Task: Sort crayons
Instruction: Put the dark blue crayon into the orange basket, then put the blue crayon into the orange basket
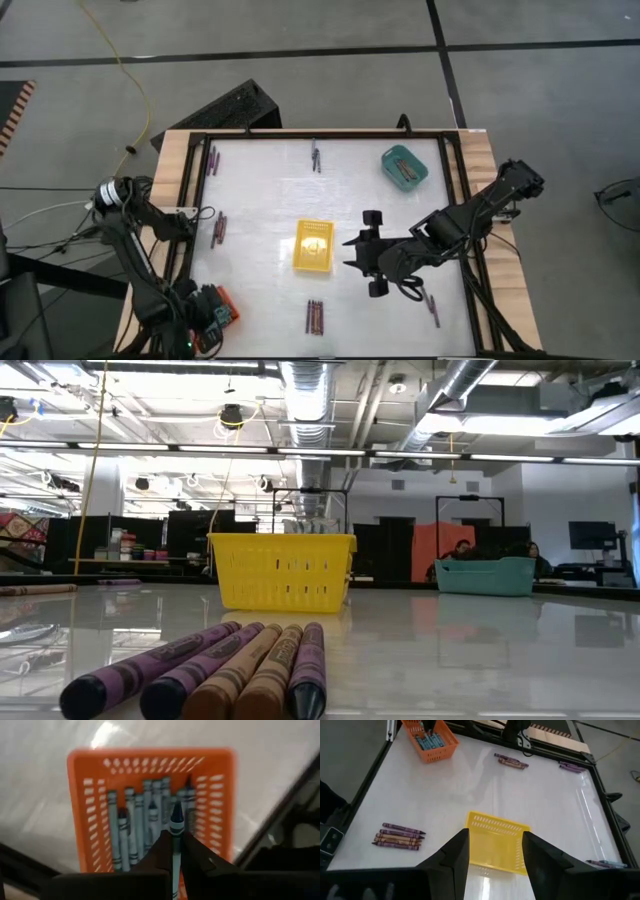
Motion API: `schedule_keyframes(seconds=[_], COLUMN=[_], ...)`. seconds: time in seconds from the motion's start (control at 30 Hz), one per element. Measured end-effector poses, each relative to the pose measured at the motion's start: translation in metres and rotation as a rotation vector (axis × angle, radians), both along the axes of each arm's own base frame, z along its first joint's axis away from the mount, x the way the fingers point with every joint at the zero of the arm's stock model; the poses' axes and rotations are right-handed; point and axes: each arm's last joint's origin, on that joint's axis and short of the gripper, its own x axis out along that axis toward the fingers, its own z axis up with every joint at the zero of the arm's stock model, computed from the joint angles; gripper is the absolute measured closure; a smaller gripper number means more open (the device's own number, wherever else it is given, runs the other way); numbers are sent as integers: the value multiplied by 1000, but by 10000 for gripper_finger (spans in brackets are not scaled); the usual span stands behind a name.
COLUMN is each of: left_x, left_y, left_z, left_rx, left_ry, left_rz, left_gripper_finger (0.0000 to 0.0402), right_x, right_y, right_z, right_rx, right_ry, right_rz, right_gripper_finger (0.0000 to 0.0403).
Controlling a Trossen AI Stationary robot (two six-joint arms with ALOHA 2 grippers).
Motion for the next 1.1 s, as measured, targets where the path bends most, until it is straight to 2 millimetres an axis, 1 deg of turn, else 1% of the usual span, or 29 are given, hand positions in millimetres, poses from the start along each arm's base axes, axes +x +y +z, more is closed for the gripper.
schedule_keyframes(seconds=[0.17, 0.3, 0.6, 0.77, 0.83, 0.9, 1.0, 1.1], left_x=[0, 0, 0, 3, 4, 6, 11, 17], left_y=[-5, -5, -5, -4, -3, -3, -6, -8], left_z=[-13, -15, -15, -14, -10, -2, 17, 39], left_rx=[17, 21, 20, 37, 32, 37, 49, 111], left_ry=[72, 88, 92, 48, 15, -40, -171, -356], left_rz=[-5, -3, 3, -1, -5, -26, -70, -125], left_gripper_finger=[401, 394, 330, 294, 288, 285, 284, 284], right_x=[3, 5, 6, 6, 6, 7, 8, 11], right_y=[-6, -10, -10, -10, -11, -12, -15, -20], right_z=[0, 0, 0, 0, 0, 0, 0, -6], right_rx=[0, 12, 21, 27, 30, 31, 36, 39], right_ry=[-1, -2, -2, -3, -3, -3, 0, 9], right_rz=[-27, -46, -51, -55, -59, -64, -77, -104], right_gripper_finger=[228, 228, 228, 228, 228, 228, 228, 228])
